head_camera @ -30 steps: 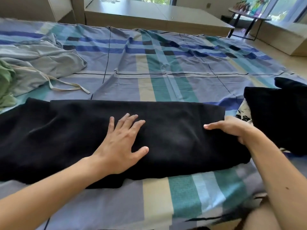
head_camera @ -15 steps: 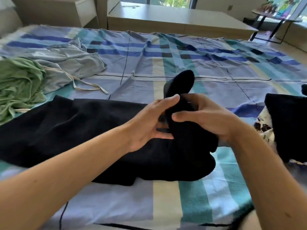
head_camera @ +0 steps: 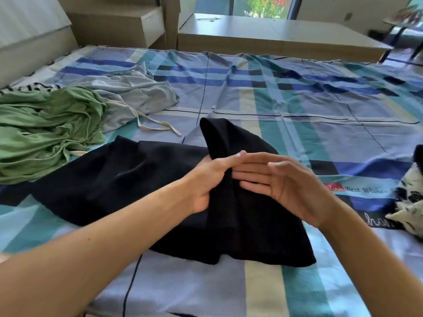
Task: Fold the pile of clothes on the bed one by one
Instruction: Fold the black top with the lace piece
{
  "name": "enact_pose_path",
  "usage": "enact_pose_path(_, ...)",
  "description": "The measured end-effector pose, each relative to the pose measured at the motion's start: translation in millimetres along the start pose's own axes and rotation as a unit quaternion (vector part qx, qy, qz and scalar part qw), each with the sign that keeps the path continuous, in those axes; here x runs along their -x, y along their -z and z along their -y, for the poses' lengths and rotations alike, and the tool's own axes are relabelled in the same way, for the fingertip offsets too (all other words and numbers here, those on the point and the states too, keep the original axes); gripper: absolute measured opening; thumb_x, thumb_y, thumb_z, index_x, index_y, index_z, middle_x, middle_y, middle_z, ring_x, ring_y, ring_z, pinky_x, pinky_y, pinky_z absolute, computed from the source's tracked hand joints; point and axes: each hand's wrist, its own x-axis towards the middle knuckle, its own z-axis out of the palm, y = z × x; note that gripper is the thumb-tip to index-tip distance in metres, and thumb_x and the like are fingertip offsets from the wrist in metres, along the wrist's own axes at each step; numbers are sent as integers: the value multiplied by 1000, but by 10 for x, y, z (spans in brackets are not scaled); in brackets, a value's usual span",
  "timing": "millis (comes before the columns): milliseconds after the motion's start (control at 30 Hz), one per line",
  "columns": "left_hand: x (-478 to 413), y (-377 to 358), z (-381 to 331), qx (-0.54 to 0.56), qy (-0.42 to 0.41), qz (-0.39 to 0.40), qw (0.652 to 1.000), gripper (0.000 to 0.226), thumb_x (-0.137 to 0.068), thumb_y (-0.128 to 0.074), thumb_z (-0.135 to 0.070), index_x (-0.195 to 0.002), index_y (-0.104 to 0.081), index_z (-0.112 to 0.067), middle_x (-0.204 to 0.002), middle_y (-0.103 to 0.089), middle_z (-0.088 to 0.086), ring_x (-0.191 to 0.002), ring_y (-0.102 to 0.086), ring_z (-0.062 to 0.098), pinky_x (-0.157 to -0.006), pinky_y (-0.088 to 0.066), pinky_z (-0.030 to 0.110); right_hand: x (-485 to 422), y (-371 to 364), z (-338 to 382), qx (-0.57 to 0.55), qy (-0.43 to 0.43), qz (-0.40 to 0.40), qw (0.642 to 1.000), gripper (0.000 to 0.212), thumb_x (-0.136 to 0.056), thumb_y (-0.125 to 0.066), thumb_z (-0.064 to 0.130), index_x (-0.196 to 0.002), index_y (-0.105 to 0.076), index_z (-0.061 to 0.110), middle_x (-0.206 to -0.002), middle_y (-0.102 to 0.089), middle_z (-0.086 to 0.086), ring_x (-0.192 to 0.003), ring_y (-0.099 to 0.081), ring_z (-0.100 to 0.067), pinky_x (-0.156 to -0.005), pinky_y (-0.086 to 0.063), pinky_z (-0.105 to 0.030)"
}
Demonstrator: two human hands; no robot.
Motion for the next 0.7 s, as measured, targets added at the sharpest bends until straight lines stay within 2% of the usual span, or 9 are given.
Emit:
enact_pose_path(67, 12, 35, 1, -11, -31, 6, 999, 33, -94, -67, -17, -125, -65, -4, -111, -71, 22, -97, -71, 32, -84, -60, 44, -15, -1, -6, -8, 34, -40, 999, 46, -89, -52, 15, -132, -54, -2, -130, -62, -26, -118, -63, -42, -94, -55, -42)
enact_pose_path(133, 25, 25, -15, -31, -58, 10, 998, 26, -93, -65, -4, -119, -66, -5, -98, -72, 14, -91, -71, 25, -79, -61, 37, -9, -32, 7, 19, 67, -76, 995, 39, -87, -50, 14, -123, -57, 0, -125, -64, -25, -106, -68, -45, -84, -59, -39)
enact_pose_path(200, 62, 63, -64, -51, -72, -1, 996, 22, -93, -64, -2, -114, -67, -8, -93, -73, 8, -88, -72, 21, -77, -61, 34, -35, -125, -26, 56, 111, -100, 987, 31, -87, -47, 10, -114, -59, 0, -118, -67, -24, -101, -69, -47, -77, -61, -37)
enact_pose_path(333, 160, 252, -310, -58, -75, -65, 993, 28, -93, -59, 1, -119, -61, -8, -100, -72, 13, -93, -72, 28, -76, -62, 38, -86, -267, 6, 81, 212, -151, 962, 17, -86, -53, 7, -100, -63, 4, -105, -70, -17, -95, -72, -41, -73, -61, -37)
enact_pose_path(433, 305, 635, -595, -91, -102, -104, 985, 22, -91, -51, 8, -94, -63, -10, -69, -70, 6, -61, -69, 18, -55, -59, 29, -124, -269, 32, 114, 251, -191, 942, 12, -84, -59, 16, -93, -66, 13, -98, -71, -9, -96, -71, -37, -83, -59, -44)
enact_pose_path(500, 434, 964, -787, -121, -115, -140, 976, 29, -89, -47, 12, -85, -64, -12, -61, -68, 5, -53, -67, 17, -52, -59, 30, -146, -276, -66, 183, 235, -221, 929, 13, -87, -62, 5, -95, -66, 14, -101, -72, -3, -103, -69, -31, -95, -55, -48)
enact_pose_path(567, 533, 1350, -923, -156, -107, -183, 965, 32, -87, -47, 13, -88, -65, -14, -67, -69, 8, -55, -67, 19, -54, -60, 34, -169, -335, -208, 221, 209, -208, 930, 20, -88, -61, -2, -101, -65, 13, -107, -71, 3, -109, -65, -18, -104, -49, -41)
enact_pose_path(633, 531, 1752, -968, -203, -91, -236, 946, 31, -87, -49, 12, -95, -65, -14, -79, -70, 12, -61, -69, 22, -57, -60, 37, -201, -420, -356, 280, 176, -152, 932, 29, -86, -62, 11, -113, -64, 19, -123, -67, 8, -122, -58, -9, -110, -41, -32)
enact_pose_path(700, 424, 2187, -905, -319, -71, -309, 893, 33, -86, -55, 9, -106, -64, -15, -97, -69, 14, -79, -66, 27, -68, -58, 32, -243, -508, -535, 377, 110, -75, 917, 41, -87, -62, 30, -128, -58, 33, -145, -50, 15, -139, -41, -3, -116, -30, -20)
